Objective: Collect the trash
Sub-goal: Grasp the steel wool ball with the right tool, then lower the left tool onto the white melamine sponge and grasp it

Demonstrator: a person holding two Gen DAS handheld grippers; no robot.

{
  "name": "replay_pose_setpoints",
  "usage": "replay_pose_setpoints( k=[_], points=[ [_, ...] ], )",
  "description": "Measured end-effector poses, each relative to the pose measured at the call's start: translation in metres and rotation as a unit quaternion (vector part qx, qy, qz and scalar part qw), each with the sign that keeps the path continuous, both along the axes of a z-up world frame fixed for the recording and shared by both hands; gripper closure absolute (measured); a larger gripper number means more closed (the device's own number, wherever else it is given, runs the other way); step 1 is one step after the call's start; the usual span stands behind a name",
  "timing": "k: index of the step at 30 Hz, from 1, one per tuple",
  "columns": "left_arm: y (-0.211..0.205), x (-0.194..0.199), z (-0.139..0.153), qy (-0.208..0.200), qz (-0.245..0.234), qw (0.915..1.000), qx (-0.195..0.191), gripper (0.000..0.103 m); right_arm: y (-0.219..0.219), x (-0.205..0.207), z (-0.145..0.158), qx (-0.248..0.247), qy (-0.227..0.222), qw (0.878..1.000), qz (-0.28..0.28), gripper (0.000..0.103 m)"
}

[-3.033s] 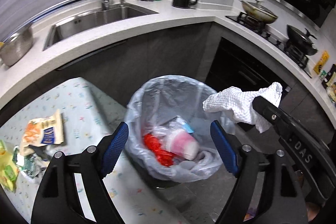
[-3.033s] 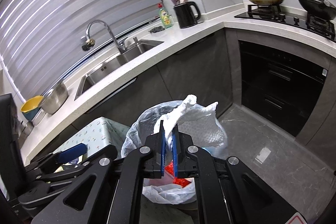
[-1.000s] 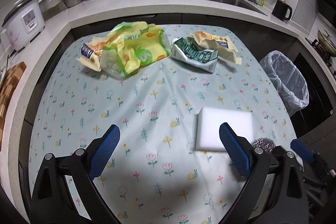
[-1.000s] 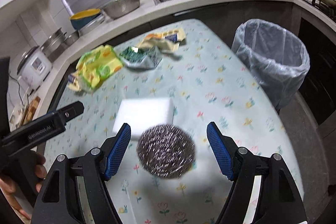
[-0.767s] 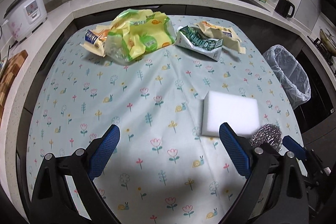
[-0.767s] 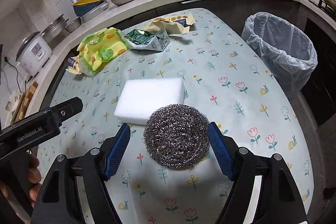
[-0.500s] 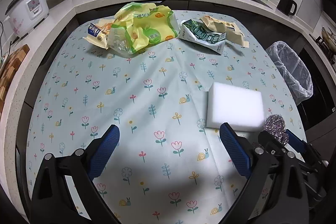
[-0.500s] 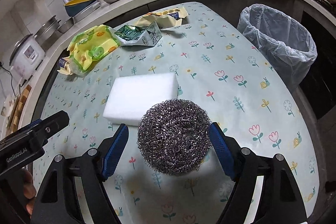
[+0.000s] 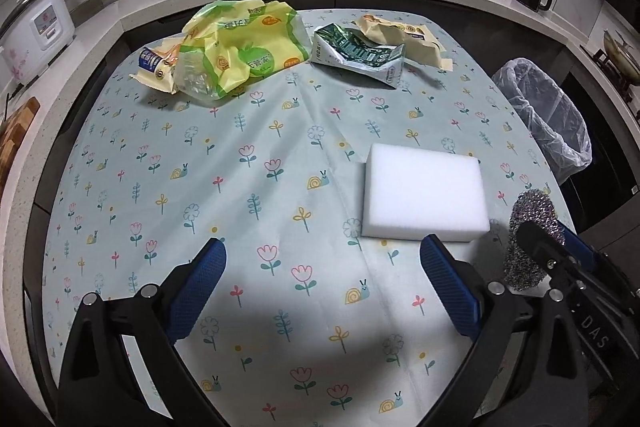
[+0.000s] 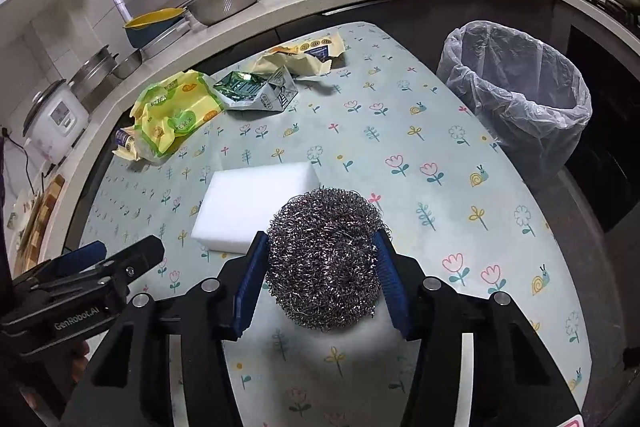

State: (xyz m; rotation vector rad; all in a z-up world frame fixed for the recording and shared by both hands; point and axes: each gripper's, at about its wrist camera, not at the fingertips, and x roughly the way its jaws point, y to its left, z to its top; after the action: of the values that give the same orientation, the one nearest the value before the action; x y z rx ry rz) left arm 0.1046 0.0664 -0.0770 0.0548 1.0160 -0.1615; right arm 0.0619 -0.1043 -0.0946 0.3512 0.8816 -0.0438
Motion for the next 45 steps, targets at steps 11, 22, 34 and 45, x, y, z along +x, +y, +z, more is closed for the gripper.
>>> replay_pose_setpoints(
  k=[11, 22, 34, 45],
  points=[
    [-0.053, 0.011, -0.01, 0.023, -0.041, 0.9988, -0.016, 0.01, -0.04, -0.006, 0.019, 0.009, -0.025, 0.999, -0.035, 0.052],
    [-0.09, 0.028, -0.032, 0.044, -0.055, 0.9975, -0.005, 0.007, -0.064, 0.004, 0.01, 0.024, -0.022, 0.998, -0.049, 0.052],
    [-0.09, 0.034, -0.036, 0.024, -0.054, 0.998, 0.021, 0.007, -0.074, 0.011, -0.001, 0.037, -0.014, 0.998, -0.051, 0.052],
    [-0.081, 0.03, -0.023, 0.018, -0.057, 0.9982, -0.009, 0.032, -0.075, 0.007, 0.001, 0.039, -0.017, 0.998, -0.05, 0.052]
  ],
)
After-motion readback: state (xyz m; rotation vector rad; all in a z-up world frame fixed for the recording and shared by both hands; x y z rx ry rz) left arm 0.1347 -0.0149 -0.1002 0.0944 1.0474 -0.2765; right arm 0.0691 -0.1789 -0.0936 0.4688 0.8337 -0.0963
